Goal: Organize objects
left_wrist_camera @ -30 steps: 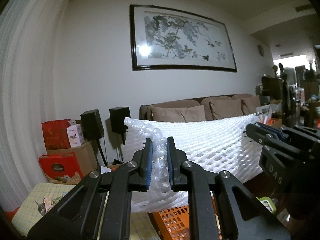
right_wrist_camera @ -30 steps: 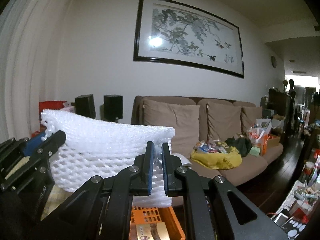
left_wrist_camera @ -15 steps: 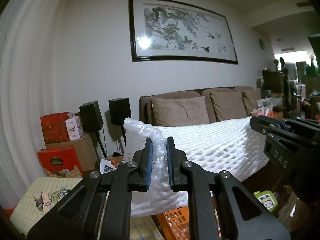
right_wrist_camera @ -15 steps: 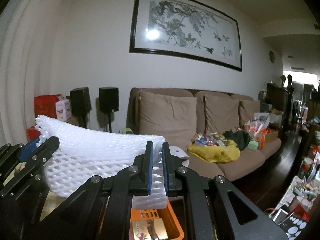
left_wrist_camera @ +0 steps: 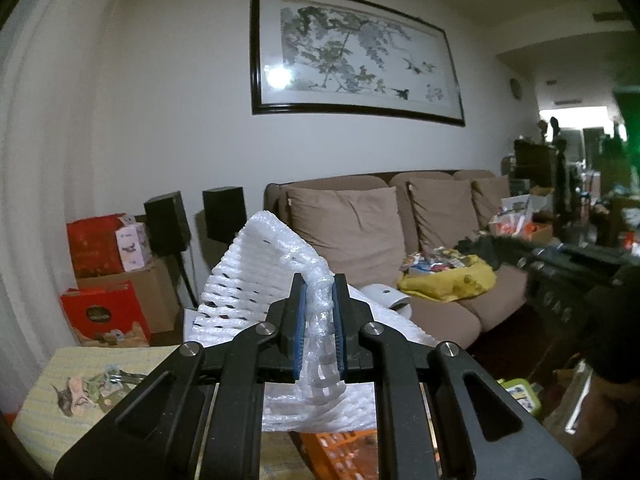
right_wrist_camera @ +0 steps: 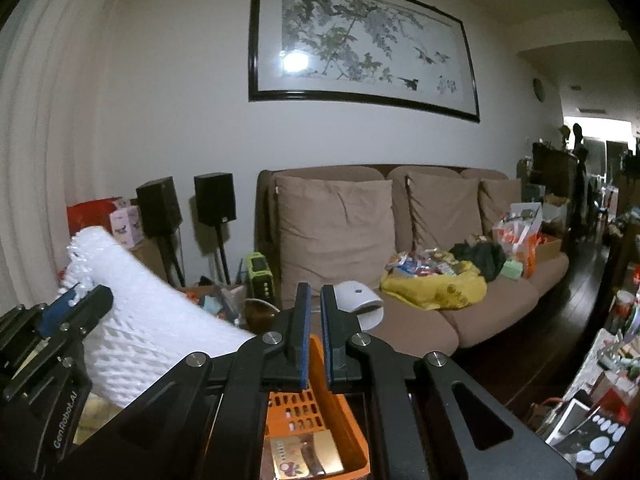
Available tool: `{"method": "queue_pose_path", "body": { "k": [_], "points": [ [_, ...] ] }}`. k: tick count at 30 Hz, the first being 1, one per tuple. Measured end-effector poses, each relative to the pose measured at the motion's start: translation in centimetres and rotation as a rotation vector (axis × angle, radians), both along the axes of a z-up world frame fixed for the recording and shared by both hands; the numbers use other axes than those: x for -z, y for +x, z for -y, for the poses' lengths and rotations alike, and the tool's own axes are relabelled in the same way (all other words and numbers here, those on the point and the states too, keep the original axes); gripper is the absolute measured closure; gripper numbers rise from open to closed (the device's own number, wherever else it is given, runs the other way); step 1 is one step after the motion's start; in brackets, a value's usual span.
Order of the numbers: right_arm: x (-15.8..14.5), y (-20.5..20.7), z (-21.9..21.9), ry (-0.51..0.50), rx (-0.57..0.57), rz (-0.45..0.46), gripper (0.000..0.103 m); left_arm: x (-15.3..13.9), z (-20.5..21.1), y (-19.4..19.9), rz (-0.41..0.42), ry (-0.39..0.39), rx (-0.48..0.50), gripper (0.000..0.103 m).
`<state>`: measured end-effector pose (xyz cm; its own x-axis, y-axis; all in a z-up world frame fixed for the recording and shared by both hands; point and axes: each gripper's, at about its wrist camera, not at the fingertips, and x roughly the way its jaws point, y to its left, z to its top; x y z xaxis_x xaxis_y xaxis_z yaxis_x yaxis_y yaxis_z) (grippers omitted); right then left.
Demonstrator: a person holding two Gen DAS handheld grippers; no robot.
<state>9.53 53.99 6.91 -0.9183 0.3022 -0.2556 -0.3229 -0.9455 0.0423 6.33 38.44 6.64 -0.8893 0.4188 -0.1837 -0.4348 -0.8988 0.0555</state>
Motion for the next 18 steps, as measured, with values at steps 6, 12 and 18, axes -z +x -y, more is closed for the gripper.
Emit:
{"method": "queue_pose_path", "body": {
  "k": [6,12,18],
  "points": [
    [1.5,-1.7,-1.0,-0.107,-0.063,0.066,0.098,0.6,0.3,-1.1,0.062,0.033,0.061,0.092],
    [4.1,-4.1,-2.1,-0.237,-0.124,0.149,0.093,0.7,3.0,-3.2,0.134,0.099,0.15,0.092],
    [5.5,-5.3,-2.9,-0.418,-0.269,0.151,0.075,0.0,5.6,-4.5,0.131,0.134,0.151,0.092]
  ]
}}
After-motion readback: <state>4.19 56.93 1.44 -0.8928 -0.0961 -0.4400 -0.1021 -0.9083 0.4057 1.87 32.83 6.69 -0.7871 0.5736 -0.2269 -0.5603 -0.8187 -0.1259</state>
